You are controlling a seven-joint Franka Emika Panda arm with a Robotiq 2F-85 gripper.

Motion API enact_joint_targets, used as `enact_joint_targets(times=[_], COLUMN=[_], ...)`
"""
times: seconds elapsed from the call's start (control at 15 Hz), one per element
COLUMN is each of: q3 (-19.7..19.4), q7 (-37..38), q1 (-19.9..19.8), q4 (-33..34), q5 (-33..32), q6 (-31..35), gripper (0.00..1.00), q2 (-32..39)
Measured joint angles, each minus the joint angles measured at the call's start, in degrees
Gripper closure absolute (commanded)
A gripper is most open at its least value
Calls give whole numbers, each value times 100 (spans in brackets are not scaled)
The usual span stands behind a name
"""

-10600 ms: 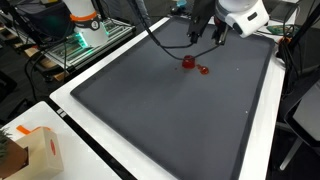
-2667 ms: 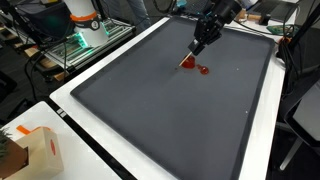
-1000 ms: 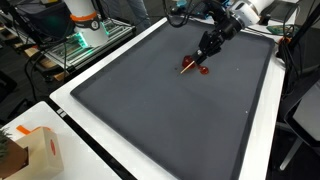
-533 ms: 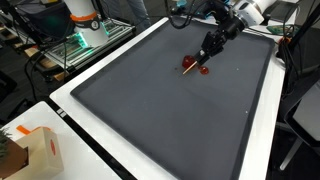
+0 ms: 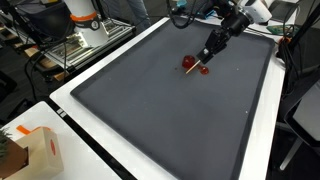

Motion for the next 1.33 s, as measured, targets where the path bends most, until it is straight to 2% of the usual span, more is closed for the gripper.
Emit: enact_joint_targets(times=[0.33,0.67,1.33], q3=[106,304,634], q7=[-525,-1095,-2214], q1=[-225,-589,-1190], q4=[22,-37,-804], q5=[212,740,1559], q6=[257,629,1444], gripper=[97,97,97], q2=[-168,-466,-1288])
